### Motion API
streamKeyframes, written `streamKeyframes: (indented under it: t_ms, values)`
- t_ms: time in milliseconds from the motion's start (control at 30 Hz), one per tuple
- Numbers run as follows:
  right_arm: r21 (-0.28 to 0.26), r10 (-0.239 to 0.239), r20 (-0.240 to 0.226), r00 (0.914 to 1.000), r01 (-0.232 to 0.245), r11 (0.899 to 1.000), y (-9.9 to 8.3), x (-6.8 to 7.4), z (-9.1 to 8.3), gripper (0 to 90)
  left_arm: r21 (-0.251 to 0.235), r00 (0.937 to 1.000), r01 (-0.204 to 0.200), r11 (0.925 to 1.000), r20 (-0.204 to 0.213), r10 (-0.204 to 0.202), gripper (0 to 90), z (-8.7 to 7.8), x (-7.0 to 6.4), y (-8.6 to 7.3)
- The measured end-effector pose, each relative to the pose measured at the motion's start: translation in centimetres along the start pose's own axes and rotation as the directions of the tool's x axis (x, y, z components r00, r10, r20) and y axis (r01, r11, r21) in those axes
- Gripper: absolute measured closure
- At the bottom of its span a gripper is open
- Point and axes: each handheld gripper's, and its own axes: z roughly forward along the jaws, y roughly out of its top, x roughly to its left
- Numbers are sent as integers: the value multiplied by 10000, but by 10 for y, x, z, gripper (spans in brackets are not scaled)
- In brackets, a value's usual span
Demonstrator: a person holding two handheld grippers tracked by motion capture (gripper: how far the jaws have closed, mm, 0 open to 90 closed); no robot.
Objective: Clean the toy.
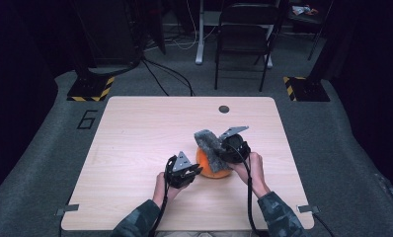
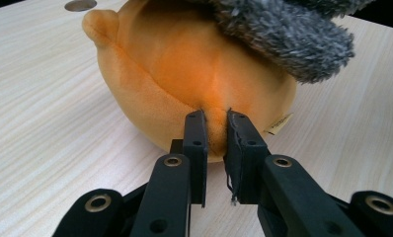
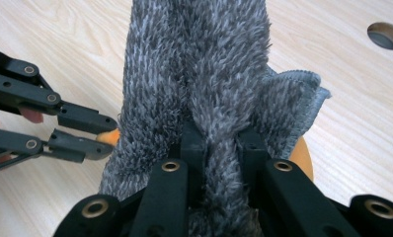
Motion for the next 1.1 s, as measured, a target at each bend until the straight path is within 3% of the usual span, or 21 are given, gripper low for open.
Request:
streamKeyframes:
  t_ms: [367,567,933,1033,1100]
  values:
    - [338,309,114,9995,-312,9989,-13,-20,-6,781,3,10000,6,10000,73,-6,797,0,1,0]
    - [470,804,104,9967,-808,9956,-25,-36,-7,780,-1,10000,-18,10000,74,18,797,1,1,1]
    - [1029,1689,183,9855,-1699,9801,-43,-62,1,780,-12,9999,-87,10000,76,87,797,1,1,1]
    - [1522,1583,714,9848,-1676,9740,-49,-67,6,780,24,10000,-63,10000,57,63,796,1,1,1]
    - [1716,1828,796,9799,-1941,9659,-55,-71,13,780,0,10000,61,10000,44,-61,796,1,3,0]
